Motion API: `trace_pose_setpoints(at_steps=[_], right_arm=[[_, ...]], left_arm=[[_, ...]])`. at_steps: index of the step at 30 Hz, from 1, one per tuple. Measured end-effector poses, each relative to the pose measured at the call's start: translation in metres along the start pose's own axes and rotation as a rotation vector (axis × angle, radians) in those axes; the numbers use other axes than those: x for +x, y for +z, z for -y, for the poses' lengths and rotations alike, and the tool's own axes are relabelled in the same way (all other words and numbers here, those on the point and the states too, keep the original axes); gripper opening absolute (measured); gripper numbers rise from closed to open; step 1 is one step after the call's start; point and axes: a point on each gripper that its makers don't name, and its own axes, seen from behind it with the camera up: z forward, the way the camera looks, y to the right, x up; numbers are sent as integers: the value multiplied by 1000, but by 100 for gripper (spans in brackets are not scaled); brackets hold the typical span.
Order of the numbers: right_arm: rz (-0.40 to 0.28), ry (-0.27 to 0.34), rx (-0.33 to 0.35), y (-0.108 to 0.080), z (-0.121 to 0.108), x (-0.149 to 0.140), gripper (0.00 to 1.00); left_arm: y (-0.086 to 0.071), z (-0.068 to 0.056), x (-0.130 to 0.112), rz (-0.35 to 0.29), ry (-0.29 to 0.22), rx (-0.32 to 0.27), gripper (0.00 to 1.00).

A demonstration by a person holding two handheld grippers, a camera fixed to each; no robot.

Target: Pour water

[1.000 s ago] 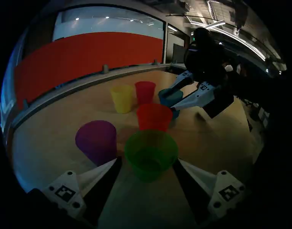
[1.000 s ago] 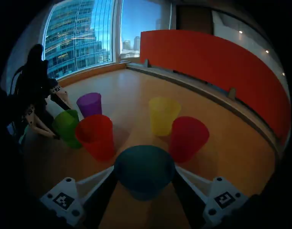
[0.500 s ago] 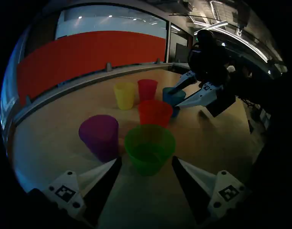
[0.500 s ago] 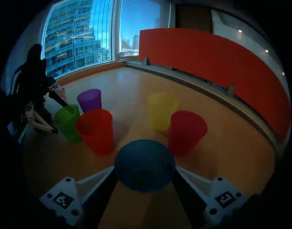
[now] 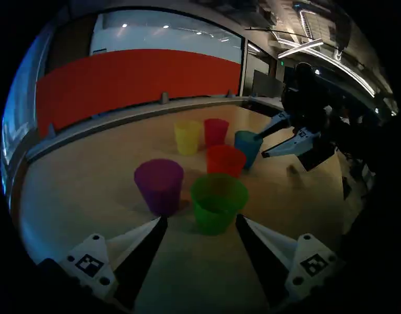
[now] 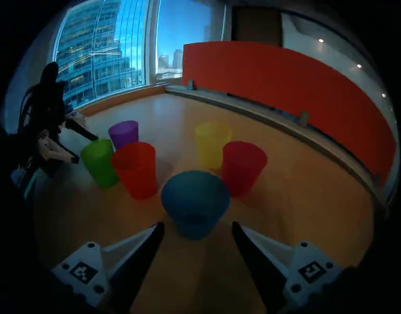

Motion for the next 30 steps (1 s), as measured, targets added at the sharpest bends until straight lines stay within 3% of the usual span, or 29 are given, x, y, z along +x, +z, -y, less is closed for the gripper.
trace_pose_setpoints(at_steps=[6,16,22,30], right_arm=[[-42,28,-39,-25,3,1,100],[-171,79,-178,-65,-5,14,100],[-258,91,-298,-88,-18,23,100],[-365,131,-440,-113,-29,39,100]], left_arm=[[-26,14,21,-61,12,56,98],[-65,46,51,-173,17,220,97],[-77,63,63,-230,19,331,97],[-84,74,72,-306,7,453,97]])
